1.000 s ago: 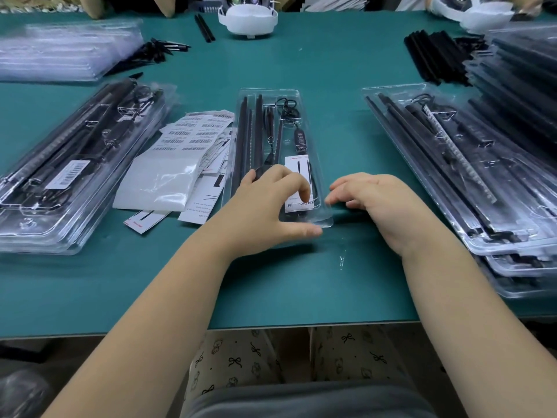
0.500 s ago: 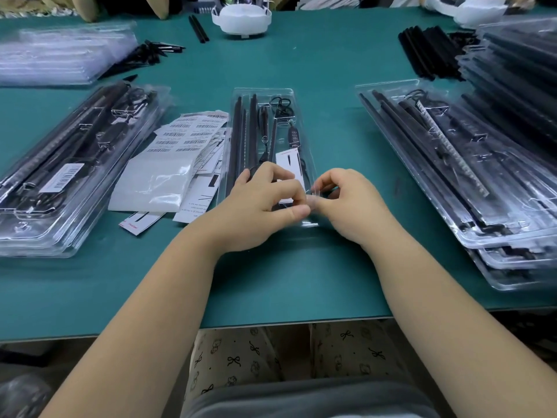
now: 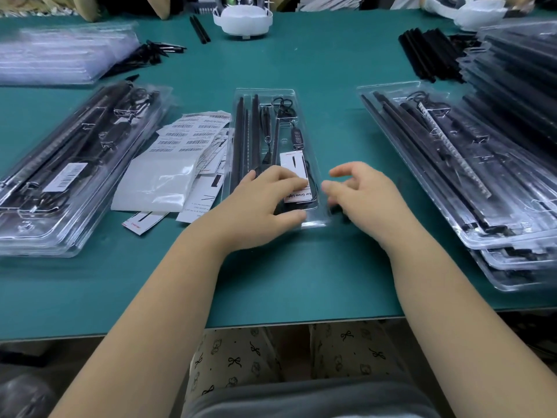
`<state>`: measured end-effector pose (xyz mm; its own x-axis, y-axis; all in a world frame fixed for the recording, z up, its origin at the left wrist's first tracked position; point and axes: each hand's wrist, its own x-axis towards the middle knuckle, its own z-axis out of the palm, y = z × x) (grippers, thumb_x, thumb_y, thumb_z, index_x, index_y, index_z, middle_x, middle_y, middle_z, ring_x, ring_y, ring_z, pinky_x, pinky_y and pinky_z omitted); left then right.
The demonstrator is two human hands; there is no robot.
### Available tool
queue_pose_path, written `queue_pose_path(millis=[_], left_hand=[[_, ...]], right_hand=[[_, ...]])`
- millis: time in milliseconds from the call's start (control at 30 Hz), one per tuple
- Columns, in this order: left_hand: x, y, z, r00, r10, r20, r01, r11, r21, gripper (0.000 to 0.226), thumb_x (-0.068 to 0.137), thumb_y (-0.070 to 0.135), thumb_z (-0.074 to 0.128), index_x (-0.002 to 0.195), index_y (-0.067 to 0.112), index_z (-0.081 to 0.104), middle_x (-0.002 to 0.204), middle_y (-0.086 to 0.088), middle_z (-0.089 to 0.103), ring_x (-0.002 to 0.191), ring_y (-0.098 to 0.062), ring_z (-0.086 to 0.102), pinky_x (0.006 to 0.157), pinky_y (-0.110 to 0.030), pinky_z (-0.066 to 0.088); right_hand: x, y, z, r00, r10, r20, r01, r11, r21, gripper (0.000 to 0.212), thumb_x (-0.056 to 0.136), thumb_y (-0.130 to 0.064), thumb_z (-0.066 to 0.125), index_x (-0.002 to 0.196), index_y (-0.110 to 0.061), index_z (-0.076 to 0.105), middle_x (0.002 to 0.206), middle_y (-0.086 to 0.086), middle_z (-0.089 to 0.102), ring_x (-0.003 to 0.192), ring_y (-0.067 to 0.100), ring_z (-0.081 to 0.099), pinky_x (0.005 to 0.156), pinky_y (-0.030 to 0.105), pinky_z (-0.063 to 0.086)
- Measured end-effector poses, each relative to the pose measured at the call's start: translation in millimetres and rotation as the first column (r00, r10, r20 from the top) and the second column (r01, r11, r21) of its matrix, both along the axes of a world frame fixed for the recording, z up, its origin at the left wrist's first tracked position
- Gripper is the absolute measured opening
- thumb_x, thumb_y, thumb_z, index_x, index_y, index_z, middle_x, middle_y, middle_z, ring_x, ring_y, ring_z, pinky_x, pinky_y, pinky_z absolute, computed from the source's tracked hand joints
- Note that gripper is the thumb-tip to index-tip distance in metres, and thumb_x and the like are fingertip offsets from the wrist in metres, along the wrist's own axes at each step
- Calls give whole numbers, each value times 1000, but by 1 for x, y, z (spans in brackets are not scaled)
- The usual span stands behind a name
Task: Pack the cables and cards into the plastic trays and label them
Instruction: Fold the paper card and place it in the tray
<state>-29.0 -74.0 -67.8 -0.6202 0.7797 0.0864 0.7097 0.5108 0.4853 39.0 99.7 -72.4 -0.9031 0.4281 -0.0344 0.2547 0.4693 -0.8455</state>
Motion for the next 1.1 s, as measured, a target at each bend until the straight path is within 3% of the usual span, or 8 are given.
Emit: queue_pose_path(millis=[133, 200, 300, 467, 633, 867, 967, 1100], left_hand=[[5, 1, -5, 989, -23, -144, 2, 990, -140, 86, 73, 72, 52, 144, 26, 32, 154, 4, 22, 140, -6, 17, 119, -44, 5], [7, 3, -7, 980, -2, -200, -28, 989, -147, 78, 77, 65, 50, 143, 26, 31, 157, 2, 19, 144, -11, 14, 119, -43, 4], [13, 9, -6, 955, -2, -298, -41, 989, -139, 70, 85, 57, 42, 142, 17, 35, 151, -3, 32, 137, -21, 27, 115, -46, 11], [17, 24, -7, 967, 68, -244, -99, 988, -118, 80, 91, 55, 34, 150, 8, 12, 154, -6, 28, 141, -20, 19, 117, -43, 7], [18, 29, -6, 975, 113, -189, -127, 990, -61, 89, 85, 59, 31, 151, 6, 4, 153, -10, 28, 143, -22, 19, 118, -43, 8], [18, 36, -7, 952, 129, -277, -149, 987, -51, 78, 93, 46, 45, 150, 3, 12, 140, -14, 46, 134, -29, 34, 114, -39, 16], [17, 36, -5, 959, 148, -242, -150, 989, 7, 72, 86, 45, 46, 145, 9, 29, 124, -7, 54, 118, -25, 45, 112, -38, 20], [17, 32, -2, 971, 104, -215, -87, 993, 85, 58, 81, 44, 47, 127, 10, 50, 117, -1, 55, 108, -21, 50, 103, -35, 30]], right_hand=[[-2, -8, -2, 991, 78, 104, -100, 967, 234, 32, 82, -49, 62, 100, -28, 47, 73, -11, 61, 72, 1, 53, 56, 25, 34], [-4, -7, -1, 991, 95, 99, -114, 973, 202, 32, 83, -48, 64, 102, -27, 47, 71, -11, 61, 70, 0, 53, 57, 25, 35], [-4, -3, -1, 994, 72, 76, -86, 977, 194, 30, 83, -47, 65, 100, -27, 51, 71, -10, 61, 68, 2, 54, 56, 25, 35], [-6, 4, 9, 969, 74, 237, -56, 995, -82, 42, 81, -51, 60, 70, -11, 63, 54, 2, 64, 43, 16, 44, 44, 22, 32], [-7, 4, 15, 931, 217, 293, -159, 965, -208, 39, 85, -42, 59, 57, -16, 60, 55, 3, 67, 34, 7, 36, 32, 14, 23], [-10, -2, 16, 939, 146, 311, -83, 975, -208, 46, 74, -46, 69, 42, -18, 53, 46, -1, 56, 34, 10, 31, 33, 15, 22], [-11, -2, 16, 943, 118, 311, -38, 967, -252, 53, 79, -41, 69, 35, -16, 53, 43, -1, 52, 36, 11, 28, 34, 16, 20], [-10, -4, 16, 966, 57, 250, 27, 947, -321, 35, 80, -29, 70, 51, -18, 53, 38, -5, 47, 37, 8, 32, 34, 16, 21]])
